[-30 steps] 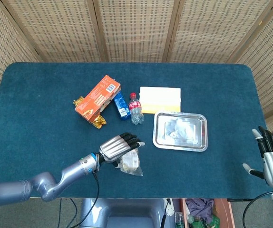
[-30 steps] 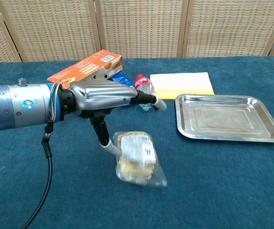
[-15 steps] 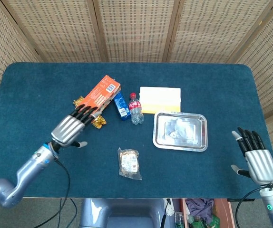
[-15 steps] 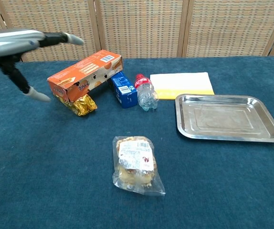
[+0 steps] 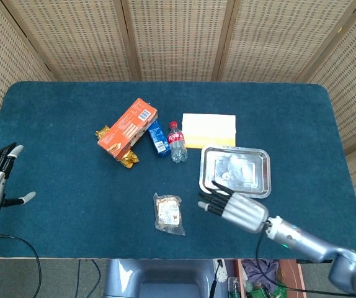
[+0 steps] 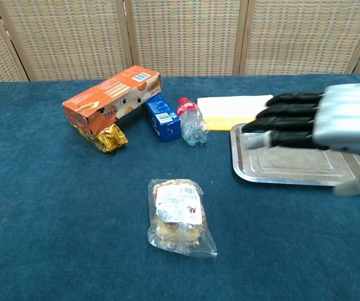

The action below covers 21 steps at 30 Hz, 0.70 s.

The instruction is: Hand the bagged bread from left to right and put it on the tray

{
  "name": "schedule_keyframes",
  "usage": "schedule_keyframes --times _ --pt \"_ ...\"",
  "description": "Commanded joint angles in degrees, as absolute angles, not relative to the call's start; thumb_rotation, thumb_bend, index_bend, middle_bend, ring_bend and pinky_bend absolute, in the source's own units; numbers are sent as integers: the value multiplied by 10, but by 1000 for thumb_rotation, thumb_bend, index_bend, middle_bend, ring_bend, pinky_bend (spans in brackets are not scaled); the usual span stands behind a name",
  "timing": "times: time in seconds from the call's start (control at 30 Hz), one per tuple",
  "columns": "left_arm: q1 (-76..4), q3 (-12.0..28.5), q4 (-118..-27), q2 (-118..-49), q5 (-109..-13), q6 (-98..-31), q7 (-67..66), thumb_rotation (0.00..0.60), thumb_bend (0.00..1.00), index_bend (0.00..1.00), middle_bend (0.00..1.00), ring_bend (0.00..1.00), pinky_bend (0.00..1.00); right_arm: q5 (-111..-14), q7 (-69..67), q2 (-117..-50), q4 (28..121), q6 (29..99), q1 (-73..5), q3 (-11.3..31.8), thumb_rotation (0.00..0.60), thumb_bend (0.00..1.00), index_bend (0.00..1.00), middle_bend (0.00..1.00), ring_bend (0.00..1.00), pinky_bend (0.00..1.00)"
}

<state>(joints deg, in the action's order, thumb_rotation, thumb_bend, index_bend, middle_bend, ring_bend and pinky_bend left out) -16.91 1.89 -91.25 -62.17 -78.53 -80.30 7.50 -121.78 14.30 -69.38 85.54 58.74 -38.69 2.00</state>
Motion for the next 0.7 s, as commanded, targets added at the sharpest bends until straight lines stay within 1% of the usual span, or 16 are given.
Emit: schedule_keyframes --times 0.03,0.2,0.43,0.7 --pt "-166 18 -911 -621 -785 -795 78 600 0 0 0 0 0 -1287 198 -743 852 502 -496 38 600 0 0 0 0 0" --pt "-165 22 -905 -625 -781 -779 74 600 0 0 0 0 0 -1289 192 -781 847 433 -567 34 600 0 0 0 0 0" --pt "-165 31 -898 -627 -774 -761 81 600 0 0 0 0 0 -1244 214 -826 841 355 -624 57 600 0 0 0 0 0" --pt "-168 39 -888 -628 -769 -742 92 600 0 0 0 0 0 -1198 254 -870 790 311 -641 57 600 0 2 0 0 13"
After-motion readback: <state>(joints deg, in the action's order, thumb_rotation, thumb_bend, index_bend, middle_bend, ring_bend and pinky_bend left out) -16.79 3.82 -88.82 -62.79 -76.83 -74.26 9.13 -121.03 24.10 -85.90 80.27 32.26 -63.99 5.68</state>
